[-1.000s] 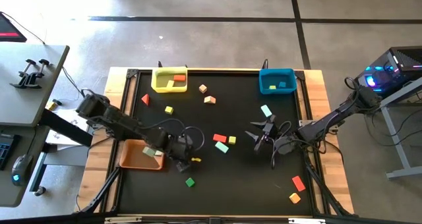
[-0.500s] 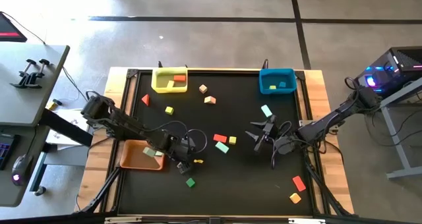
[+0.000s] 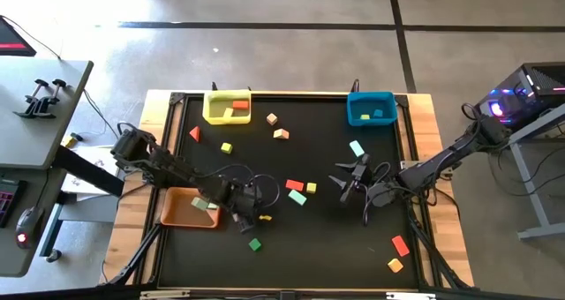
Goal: Sort blocks by size
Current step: Put the brown wooden block into the yellow bin
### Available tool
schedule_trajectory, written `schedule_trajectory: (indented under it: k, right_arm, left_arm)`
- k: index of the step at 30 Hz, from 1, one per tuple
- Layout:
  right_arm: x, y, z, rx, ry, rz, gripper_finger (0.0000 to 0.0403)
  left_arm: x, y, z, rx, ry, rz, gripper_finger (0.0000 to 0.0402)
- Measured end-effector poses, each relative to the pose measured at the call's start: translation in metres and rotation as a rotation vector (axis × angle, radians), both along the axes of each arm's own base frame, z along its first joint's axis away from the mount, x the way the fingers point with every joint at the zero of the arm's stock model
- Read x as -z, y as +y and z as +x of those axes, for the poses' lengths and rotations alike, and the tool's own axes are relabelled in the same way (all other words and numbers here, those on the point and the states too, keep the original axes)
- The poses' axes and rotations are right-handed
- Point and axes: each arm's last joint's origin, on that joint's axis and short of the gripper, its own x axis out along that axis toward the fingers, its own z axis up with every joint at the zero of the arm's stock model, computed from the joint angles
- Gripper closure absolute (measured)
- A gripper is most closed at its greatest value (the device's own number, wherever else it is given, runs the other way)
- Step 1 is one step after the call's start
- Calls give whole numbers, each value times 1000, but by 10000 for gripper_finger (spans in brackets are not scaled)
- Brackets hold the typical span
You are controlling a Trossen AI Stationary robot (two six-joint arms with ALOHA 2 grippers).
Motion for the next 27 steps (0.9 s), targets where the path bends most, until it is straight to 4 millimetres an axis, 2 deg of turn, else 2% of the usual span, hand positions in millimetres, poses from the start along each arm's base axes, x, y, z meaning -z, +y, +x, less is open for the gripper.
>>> schedule_trajectory:
  k: [3, 7, 12, 17, 20, 27]
  right_arm:
    - [0, 0, 0, 0, 0, 0, 185]
    - [0, 0, 0, 0, 0, 0, 185]
    - [0, 0, 0, 0, 0, 0, 185]
    - [0, 0, 0, 3, -6, 11, 185]
    - [0, 0, 0, 3, -8, 22, 185]
    - [1, 0, 0, -5, -6, 43, 185]
  left_arm:
    - [-1, 3, 2, -11, -7, 11, 316]
    - [-13, 4, 11, 29, -36, 86, 316]
    - [-58, 7, 35, 143, -124, 313, 316]
    - [-101, 27, 56, 204, -210, 540, 316]
    - [-109, 56, 55, 202, -169, 604, 315]
    - [-108, 162, 20, -4, -47, 652, 312]
